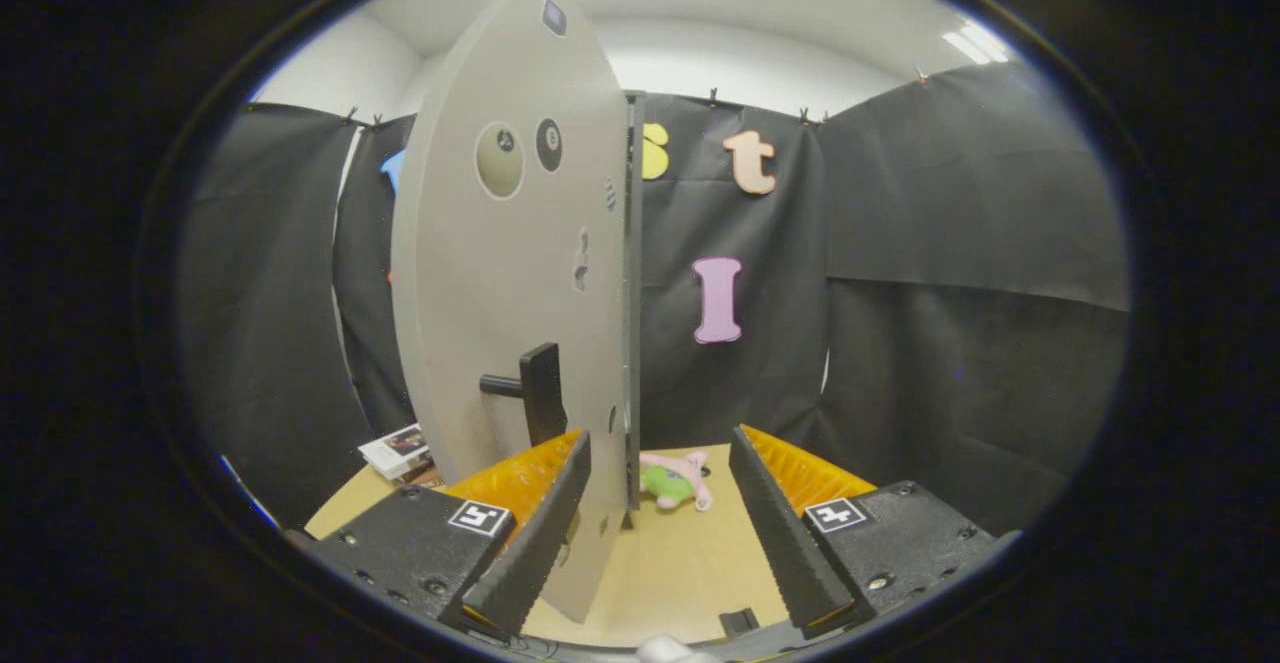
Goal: Open the shoe cabinet door, grab the shoes and put them into the shoe cabinet, then close the shoe cabinet door.
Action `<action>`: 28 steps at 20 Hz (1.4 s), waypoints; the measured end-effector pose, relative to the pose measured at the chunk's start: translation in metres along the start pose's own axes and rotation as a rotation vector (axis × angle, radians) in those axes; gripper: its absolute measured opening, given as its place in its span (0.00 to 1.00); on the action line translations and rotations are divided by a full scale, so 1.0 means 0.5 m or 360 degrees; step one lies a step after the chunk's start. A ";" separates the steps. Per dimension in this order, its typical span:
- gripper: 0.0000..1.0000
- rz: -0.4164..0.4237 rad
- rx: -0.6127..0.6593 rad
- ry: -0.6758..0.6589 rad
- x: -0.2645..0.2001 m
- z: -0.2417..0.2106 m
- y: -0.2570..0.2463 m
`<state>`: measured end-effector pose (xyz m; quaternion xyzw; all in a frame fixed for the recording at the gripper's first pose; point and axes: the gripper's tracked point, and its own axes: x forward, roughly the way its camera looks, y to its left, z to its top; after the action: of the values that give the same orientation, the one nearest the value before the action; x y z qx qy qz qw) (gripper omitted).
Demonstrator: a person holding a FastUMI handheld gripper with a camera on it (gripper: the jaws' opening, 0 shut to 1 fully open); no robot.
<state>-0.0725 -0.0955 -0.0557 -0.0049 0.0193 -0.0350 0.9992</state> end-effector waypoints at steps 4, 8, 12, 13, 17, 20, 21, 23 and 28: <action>0.93 0.0038 0.0044 0.0005 0.008 -0.008 0.066; 0.93 0.0088 0.0058 0.0006 0.030 -0.011 0.121; 0.93 0.0190 0.0048 0.0012 0.058 -0.008 0.199; 0.93 0.0222 0.0047 0.0015 0.069 -0.007 0.219; 0.95 0.0413 0.0030 0.0028 0.111 -0.006 0.300; 0.97 0.0492 0.0002 0.0036 0.137 0.000 0.346; 0.97 0.0513 0.0013 0.0031 0.139 0.002 0.358; 0.97 0.0528 0.0016 0.0025 0.141 0.000 0.385; 0.97 0.0497 0.0035 0.0024 0.150 0.006 0.378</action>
<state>0.0157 0.0877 -0.0578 0.0094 0.0269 0.1204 0.9923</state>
